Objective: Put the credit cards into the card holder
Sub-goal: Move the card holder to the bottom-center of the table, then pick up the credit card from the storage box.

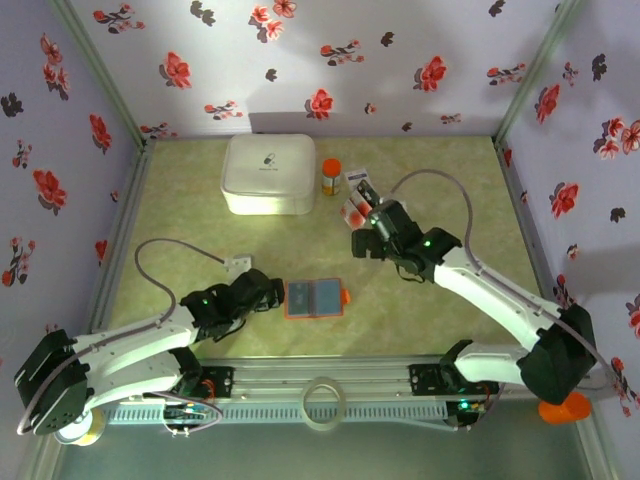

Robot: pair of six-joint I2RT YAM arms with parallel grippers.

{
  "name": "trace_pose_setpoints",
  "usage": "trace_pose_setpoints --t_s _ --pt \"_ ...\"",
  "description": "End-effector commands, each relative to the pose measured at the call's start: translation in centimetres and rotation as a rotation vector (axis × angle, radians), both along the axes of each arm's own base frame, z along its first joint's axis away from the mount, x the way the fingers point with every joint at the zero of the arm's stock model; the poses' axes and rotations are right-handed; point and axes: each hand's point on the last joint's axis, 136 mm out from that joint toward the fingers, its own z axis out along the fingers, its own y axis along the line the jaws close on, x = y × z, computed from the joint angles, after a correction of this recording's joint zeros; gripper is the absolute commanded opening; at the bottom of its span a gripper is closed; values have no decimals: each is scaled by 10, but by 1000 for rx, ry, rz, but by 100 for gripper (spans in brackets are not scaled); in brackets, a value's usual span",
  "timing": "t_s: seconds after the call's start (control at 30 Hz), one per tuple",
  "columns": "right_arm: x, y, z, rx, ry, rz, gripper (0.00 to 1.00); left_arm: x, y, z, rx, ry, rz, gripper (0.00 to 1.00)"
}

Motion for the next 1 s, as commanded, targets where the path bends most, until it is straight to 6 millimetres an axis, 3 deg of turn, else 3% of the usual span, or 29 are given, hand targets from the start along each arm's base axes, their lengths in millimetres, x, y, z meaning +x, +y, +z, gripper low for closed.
trace_pose_setpoints --t_s 0.0,0.1,0.27,0.43,0.6,0.77,0.83,0.97 --pt "12 -31 27 -139 -118 -69 99 4 2 9 28 -14 -6 100" --pt "18 -41 41 -141 -178 -117 99 7 2 14 29 -21 -9 100" --pt "29 -38 48 -78 -171 -56 99 11 0 20 31 -31 -13 100" --pt "41 -36 42 -120 -128 -55 99 14 -2 23 30 -33 -15 100" --pt "47 -31 20 -234 -9 -4 97 17 -4 25 29 -30 -14 100" --pt "53 -25 0 -306 86 42 78 17 -5 22 23 -19 -17 100" --pt "55 -25 -8 -329 120 49 59 16 -5 21 21 -16 -19 100" --pt "59 -27 -24 -361 175 51 44 15 -4 20 17 -15 -18 100"
